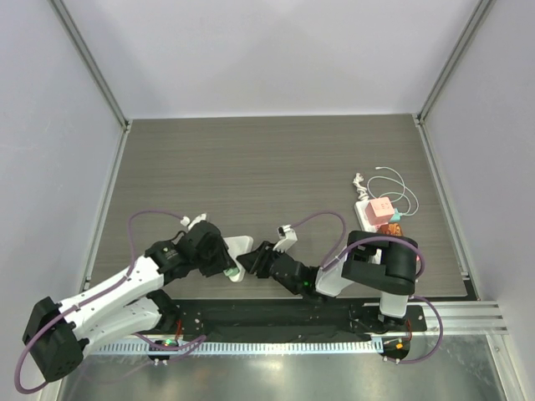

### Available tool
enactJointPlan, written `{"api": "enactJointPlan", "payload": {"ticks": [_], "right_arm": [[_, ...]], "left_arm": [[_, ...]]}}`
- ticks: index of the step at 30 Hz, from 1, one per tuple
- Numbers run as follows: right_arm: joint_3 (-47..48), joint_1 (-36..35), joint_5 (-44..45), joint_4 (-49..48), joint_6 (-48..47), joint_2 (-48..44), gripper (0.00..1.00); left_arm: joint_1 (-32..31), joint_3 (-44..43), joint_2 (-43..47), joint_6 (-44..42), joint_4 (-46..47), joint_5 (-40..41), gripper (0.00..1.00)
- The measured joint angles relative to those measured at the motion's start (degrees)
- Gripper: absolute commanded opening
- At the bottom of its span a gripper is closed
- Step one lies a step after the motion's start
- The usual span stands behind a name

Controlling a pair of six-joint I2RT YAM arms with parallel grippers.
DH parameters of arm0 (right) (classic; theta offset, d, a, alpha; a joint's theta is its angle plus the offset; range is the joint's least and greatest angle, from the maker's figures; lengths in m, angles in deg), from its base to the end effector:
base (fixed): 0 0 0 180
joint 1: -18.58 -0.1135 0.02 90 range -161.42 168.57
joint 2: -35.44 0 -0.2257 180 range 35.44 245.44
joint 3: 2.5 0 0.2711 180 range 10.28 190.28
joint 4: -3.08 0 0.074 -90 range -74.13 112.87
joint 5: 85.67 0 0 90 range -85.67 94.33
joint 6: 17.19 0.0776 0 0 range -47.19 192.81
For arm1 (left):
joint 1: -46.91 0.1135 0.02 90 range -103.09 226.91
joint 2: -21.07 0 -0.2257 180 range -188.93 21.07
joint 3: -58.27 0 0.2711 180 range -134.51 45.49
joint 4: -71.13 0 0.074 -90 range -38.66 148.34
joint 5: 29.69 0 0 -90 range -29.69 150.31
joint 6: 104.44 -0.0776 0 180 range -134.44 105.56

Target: Pull the plug off the socket

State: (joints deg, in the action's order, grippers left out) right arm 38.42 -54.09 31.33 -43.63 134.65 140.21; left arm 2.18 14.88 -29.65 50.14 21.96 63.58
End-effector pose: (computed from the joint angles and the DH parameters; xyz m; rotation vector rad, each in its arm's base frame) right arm 0.1331 0.3082 0.0462 0.1626 2.0067 1.1654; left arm 0.1662 -0.1584 0.1273 -0.4867 2.6474 -0.6163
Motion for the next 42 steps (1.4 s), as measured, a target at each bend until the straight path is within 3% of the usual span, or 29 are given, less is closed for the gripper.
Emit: {"api": "enactJointPlan", "payload": {"ticks": [6, 18, 42], "right_arm": [[-0.90, -0.31, 1.31, -1.53, 0.07, -0.31, 0.01], [0.15, 1.22, -2.47, -6.58, 3.82, 0.59, 0.01], [10.23, 1.97, -4.42, 10.51, 3.85, 0.59, 0.01]], "left_arm": [[-0.02, -0.02, 0.96, -0.50, 0.13, -0.11, 0.00], [0.02, -0.33, 12.74, -0.55, -5.53, 3.80, 0.00], [0.68, -11.17, -1.86, -3.17, -15.41, 9.92, 0.00]]}}
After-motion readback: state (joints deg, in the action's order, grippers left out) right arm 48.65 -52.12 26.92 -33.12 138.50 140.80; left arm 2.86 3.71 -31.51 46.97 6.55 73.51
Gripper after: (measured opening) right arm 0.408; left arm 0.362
